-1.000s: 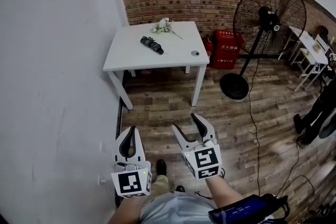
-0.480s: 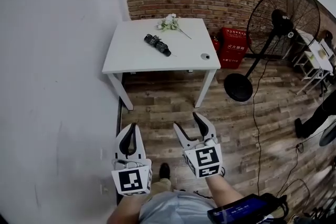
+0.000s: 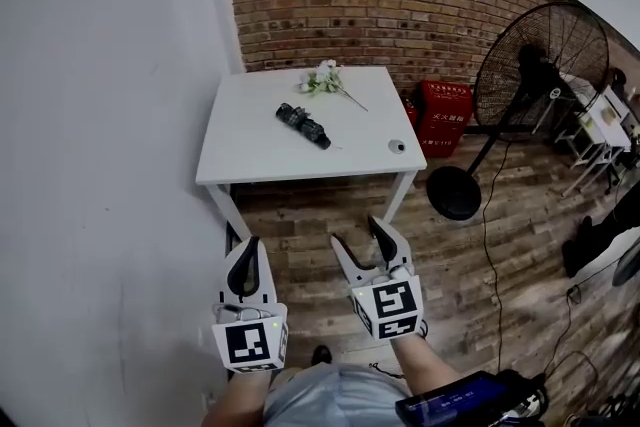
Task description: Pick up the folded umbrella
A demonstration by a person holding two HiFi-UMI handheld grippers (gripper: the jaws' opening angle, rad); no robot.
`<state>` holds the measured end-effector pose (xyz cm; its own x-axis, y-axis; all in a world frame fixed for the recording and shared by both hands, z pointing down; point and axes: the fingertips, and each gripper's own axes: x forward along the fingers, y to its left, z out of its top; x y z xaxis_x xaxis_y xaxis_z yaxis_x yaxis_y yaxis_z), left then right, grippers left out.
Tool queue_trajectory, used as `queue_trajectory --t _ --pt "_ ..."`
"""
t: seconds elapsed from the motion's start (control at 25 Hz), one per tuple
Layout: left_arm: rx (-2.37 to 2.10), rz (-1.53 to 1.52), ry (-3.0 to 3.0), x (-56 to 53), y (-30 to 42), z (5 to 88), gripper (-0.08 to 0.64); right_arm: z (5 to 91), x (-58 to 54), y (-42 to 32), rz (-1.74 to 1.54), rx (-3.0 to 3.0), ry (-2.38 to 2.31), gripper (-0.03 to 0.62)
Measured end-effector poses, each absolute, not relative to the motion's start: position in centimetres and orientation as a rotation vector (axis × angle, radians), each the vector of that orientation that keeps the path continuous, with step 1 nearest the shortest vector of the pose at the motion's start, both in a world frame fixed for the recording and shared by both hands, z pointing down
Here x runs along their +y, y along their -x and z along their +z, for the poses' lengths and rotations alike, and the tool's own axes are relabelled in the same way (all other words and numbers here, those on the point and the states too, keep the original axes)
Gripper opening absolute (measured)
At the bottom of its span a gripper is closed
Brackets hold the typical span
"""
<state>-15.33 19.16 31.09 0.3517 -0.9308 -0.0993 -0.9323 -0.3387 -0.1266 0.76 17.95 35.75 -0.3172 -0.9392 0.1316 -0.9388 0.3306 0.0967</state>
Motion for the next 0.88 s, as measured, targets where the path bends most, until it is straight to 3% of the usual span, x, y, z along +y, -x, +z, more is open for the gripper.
queue_trajectory --t 0.88 --pt "1.644 -0.076 2.517 7.6 11.6 34.0 0.008 37.3 7.4 -3.7 0.041 -2.389 -1.782 0.275"
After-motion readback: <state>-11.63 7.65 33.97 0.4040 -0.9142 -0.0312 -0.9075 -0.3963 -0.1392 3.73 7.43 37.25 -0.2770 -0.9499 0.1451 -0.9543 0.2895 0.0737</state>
